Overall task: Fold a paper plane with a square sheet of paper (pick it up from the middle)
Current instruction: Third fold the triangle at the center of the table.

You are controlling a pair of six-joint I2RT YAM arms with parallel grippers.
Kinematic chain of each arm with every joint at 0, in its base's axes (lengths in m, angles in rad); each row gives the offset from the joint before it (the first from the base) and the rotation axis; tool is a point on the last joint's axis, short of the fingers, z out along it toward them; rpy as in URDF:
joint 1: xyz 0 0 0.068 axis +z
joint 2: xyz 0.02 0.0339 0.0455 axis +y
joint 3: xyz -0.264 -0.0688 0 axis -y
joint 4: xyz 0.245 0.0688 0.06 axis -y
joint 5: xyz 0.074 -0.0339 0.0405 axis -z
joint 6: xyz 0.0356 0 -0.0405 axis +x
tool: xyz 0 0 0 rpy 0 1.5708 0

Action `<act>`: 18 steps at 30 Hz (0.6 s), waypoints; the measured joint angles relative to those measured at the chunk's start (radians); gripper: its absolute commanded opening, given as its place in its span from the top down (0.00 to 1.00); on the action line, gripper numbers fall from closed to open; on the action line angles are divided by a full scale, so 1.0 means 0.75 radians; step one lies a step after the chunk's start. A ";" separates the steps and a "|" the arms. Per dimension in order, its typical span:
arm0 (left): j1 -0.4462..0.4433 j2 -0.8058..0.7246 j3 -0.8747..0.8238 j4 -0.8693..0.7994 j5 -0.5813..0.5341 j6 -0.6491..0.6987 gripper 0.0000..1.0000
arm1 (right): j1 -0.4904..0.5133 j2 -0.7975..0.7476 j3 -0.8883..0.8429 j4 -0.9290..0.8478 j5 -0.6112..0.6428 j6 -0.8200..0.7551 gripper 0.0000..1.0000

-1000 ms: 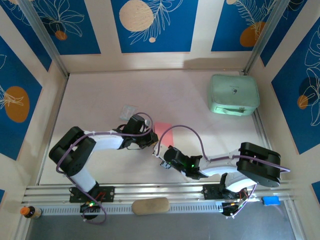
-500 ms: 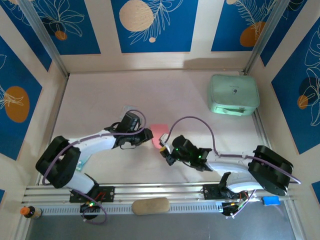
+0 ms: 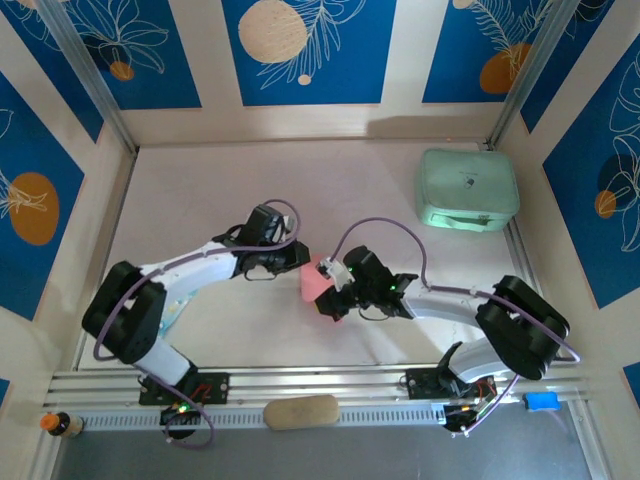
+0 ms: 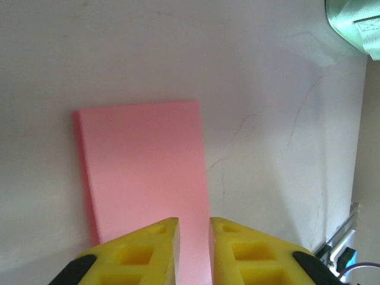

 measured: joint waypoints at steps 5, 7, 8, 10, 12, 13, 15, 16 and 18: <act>0.000 0.150 0.088 0.004 0.080 0.030 0.87 | -0.025 0.035 0.001 0.000 -0.077 0.036 0.98; 0.000 0.213 0.114 0.009 0.111 0.040 0.89 | -0.034 0.044 0.001 0.004 -0.089 0.046 0.98; 0.000 0.245 0.126 0.015 0.129 0.049 0.90 | -0.039 0.045 0.001 0.004 -0.095 0.052 0.98; 0.000 0.305 0.148 0.022 0.157 0.062 0.92 | -0.043 0.046 0.001 0.009 -0.104 0.060 0.98; 0.000 0.365 0.167 0.022 0.169 0.080 0.92 | -0.048 0.046 0.000 0.012 -0.108 0.069 0.98; 0.000 0.387 0.171 0.021 0.173 0.088 0.92 | -0.048 0.046 0.000 0.014 -0.109 0.070 0.98; 0.000 0.420 0.171 0.017 0.175 0.099 0.92 | -0.052 0.048 -0.001 0.018 -0.113 0.070 0.98; 0.000 0.431 0.171 0.013 0.175 0.104 0.92 | -0.053 0.050 -0.001 0.020 -0.112 0.070 0.98; 0.000 0.452 0.172 0.011 0.187 0.120 0.92 | -0.057 0.059 -0.001 0.023 -0.112 0.073 0.98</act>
